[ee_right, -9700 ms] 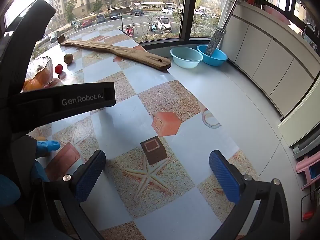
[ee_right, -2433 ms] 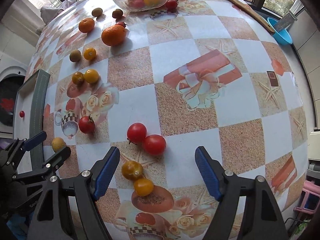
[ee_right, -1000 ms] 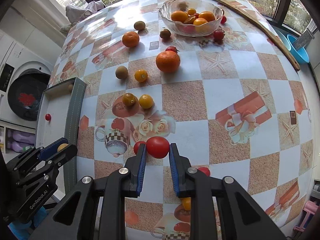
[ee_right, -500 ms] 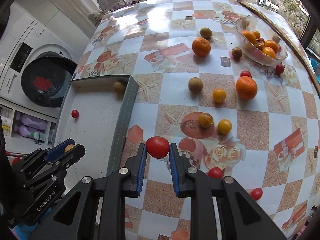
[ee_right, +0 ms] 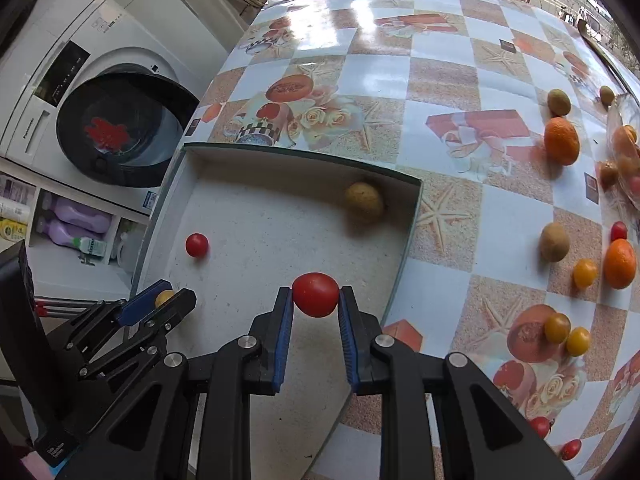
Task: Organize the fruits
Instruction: 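Carry both fruits into the white tray and open both grippers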
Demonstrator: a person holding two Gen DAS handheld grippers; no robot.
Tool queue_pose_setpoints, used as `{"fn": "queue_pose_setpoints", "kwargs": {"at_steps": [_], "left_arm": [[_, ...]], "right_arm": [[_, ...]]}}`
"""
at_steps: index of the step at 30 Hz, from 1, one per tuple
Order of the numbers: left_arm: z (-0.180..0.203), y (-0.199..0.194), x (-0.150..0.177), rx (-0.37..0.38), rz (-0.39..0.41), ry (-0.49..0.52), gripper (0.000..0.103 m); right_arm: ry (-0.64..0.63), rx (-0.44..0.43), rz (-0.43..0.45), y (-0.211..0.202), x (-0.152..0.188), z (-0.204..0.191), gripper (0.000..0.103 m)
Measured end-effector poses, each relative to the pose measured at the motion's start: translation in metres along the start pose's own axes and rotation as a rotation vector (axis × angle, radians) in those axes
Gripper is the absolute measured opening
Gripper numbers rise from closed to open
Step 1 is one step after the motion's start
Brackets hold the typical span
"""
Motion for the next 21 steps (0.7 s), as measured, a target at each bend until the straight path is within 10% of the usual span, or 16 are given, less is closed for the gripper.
{"fn": "queue_pose_setpoints", "kwargs": {"at_steps": [10,14,18,21], "left_arm": [[0.001,0.009,-0.002,-0.034,-0.022,0.028,0.029],[0.001,0.003,-0.006,-0.063,0.016,0.042,0.083],[0.006,0.000,-0.008,-0.066,0.018,0.070,0.083],[0.007,-0.001,-0.007,-0.058,0.016,0.064,0.083]], "right_arm": [[-0.019,0.033,-0.030,0.030,-0.017,-0.014,0.025],[-0.041,0.048,-0.026,0.033,-0.020,-0.017,0.028],[-0.052,0.051,-0.019,0.031,-0.020,-0.019,0.061],[-0.047,0.041,0.001,0.025,-0.025,-0.019,0.068]]}}
Point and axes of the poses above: each gripper's, at about its wrist camera, not at the fingertips, and y roughly the way its jaws point, z to its right, x to its underside, the point moved 8 cm from there along y, roughly the way its jaws point, and after that the axes turned 13 degrees about x, right-handed, at the moved point
